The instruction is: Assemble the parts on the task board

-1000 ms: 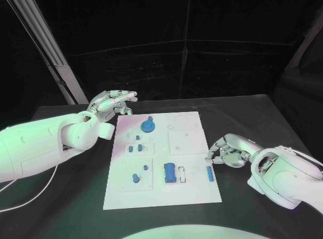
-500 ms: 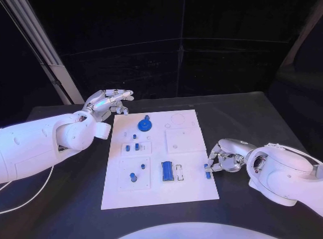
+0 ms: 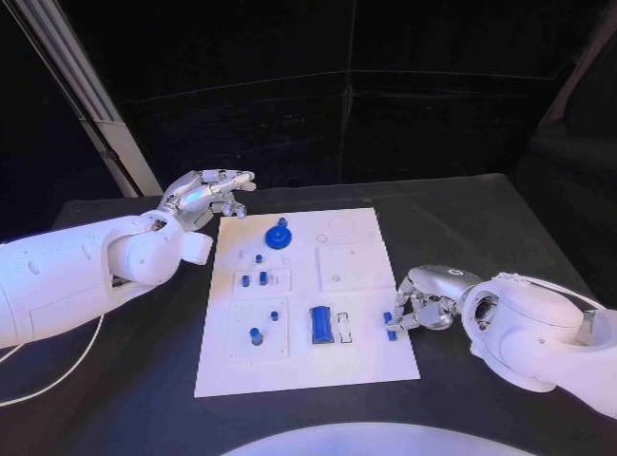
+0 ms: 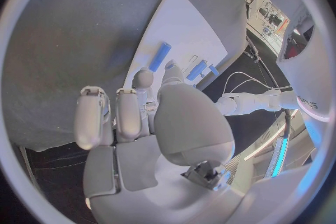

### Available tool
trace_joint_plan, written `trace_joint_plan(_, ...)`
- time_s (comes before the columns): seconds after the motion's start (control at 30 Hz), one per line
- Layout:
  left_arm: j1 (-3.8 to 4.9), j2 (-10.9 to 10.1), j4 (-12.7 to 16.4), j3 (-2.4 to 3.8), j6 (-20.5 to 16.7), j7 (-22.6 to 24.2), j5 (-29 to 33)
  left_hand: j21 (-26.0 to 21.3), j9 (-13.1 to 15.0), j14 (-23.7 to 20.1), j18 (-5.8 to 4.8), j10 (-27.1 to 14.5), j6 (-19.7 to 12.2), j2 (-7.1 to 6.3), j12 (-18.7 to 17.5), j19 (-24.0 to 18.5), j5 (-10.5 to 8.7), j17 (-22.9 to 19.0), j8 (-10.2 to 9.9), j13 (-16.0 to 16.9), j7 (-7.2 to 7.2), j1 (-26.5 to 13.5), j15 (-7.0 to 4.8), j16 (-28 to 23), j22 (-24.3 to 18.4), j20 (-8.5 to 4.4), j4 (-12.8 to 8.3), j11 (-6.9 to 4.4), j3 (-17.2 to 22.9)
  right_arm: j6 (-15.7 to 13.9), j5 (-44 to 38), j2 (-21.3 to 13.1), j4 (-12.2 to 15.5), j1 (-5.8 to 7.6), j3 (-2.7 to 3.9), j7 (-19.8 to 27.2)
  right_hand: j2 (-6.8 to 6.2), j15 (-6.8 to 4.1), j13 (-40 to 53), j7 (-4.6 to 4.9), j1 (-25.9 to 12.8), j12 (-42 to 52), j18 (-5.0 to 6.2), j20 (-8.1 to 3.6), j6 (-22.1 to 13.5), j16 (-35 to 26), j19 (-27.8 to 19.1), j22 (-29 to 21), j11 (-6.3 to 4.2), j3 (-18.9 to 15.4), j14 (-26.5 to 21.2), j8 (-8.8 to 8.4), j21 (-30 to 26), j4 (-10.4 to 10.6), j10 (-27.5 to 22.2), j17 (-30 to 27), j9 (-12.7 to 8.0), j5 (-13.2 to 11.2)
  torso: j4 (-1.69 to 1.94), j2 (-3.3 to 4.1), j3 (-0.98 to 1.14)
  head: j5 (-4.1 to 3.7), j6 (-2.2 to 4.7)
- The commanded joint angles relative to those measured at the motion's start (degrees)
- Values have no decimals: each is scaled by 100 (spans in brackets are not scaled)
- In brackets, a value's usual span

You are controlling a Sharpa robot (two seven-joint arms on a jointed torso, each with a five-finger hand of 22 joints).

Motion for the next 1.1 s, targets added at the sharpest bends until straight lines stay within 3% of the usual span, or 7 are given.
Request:
trace_joint_plan(0.03,7,4,10,4,24,21,-11,-29,6,-33,77,-34,-12,5,33,40,5,-7,32,-6,-8,44,5,22,-5,-7,-6,-4,-20,181,-322,26,-10,3,2,-65,47,-27,-2,-4,20,-37,-46,-21,66,-31,-1,-1,-43,23,213,24,-20,-12,4,6,13,-4,5,2,-1,9,-15)
trace_joint_plan(0.3,6,-5,11,4,34,9,-11,-29,6,-33,77,-34,-12,5,33,40,5,-7,32,-6,-8,44,5,22,-5,-7,-6,-4,-20,374,-768,184,-104,0,-1,-95,42,-38,-6,-10,200,-54,-45,-35,84,-40,-4,-6,-53,53,213,30,-28,-88,2,4,37,-62,-9,-2,-4,24,-41)
trace_joint_plan(0.5,6,-2,10,4,54,-4,-11,-30,7,-34,78,-36,-11,3,40,42,3,-12,39,-7,-8,46,4,25,-7,-7,-5,-4,-26,375,-887,386,-177,-6,-6,-104,36,-37,-5,-7,198,-55,-45,-36,85,-46,-6,-10,-50,40,212,28,-31,-81,4,-1,42,-110,7,-4,4,27,-46)
trace_joint_plan(0.63,6,-7,8,4,55,-10,-11,-30,7,-34,78,-36,-11,3,40,42,3,-12,39,-7,-8,46,4,25,-7,-7,-5,-4,-26,350,-909,442,-190,-8,-8,-106,43,-36,6,-6,177,-41,-45,-36,86,-47,-6,-9,-47,31,213,28,-32,-61,10,0,46,-133,10,-7,-5,38,-54)
trace_joint_plan(0.83,6,-14,-1,4,60,-16,-11,-30,7,-34,78,-36,-11,3,40,42,3,-12,39,-7,-8,46,4,25,-7,-7,-5,-4,-26,271,-918,445,-159,-11,-8,-106,63,-35,17,-6,147,-27,-47,-35,89,-41,-1,-1,-47,25,215,28,-28,-33,18,10,51,-133,-15,-4,-1,64,-56)
trace_joint_plan(1.1,-1,-17,-6,4,64,-19,-11,-30,7,-34,78,-36,-11,3,40,42,3,-12,39,-7,-8,46,4,25,-7,-7,-5,-4,-26,-139,-798,380,-34,-12,-8,-103,104,-38,60,-6,193,28,-54,-39,66,-15,21,31,-51,35,227,5,-12,-32,45,52,60,75,-4,-10,-2,64,-45)
